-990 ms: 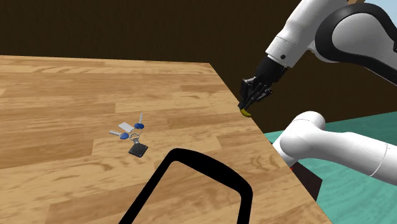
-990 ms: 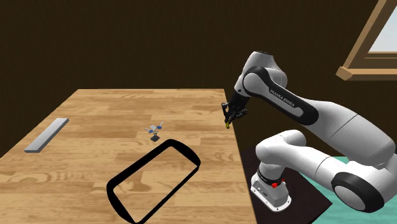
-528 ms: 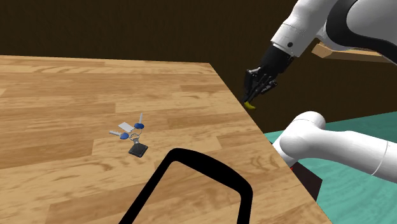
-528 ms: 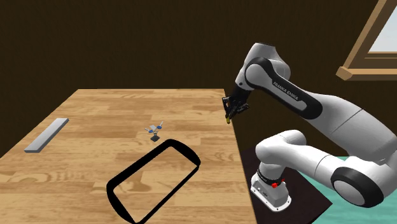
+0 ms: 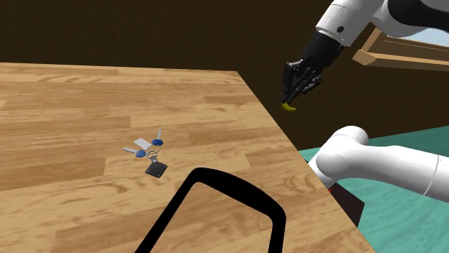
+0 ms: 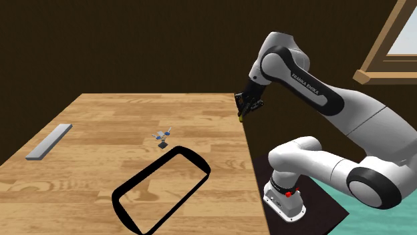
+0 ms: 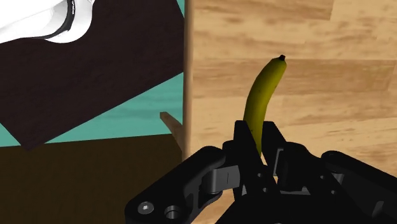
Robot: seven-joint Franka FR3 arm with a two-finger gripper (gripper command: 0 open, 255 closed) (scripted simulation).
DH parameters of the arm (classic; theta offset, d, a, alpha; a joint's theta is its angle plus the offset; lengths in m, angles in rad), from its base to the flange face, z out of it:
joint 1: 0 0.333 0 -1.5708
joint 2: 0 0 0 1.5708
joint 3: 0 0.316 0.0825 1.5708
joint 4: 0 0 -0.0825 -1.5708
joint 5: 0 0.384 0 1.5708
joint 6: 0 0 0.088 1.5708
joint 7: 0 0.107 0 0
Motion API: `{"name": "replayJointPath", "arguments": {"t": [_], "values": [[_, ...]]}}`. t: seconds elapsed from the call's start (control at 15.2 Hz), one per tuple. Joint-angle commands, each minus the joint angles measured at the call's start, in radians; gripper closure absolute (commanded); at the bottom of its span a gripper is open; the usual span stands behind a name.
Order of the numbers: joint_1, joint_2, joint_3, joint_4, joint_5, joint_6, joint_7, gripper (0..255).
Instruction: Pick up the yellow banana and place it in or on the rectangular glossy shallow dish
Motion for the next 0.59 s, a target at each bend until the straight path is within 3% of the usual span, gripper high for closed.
{"name": "replayJointPath", "arguments": {"t": [0.0, 0.46, 0.53], "values": [[-0.001, 0.017, -0.003, 0.034, -0.003, -0.016, 0.008, 255], [-0.005, 0.074, -0.018, 0.151, -0.016, -0.073, 0.029, 255], [-0.002, 0.070, 0.007, 0.154, 0.004, -0.070, 0.051, 255]]}}
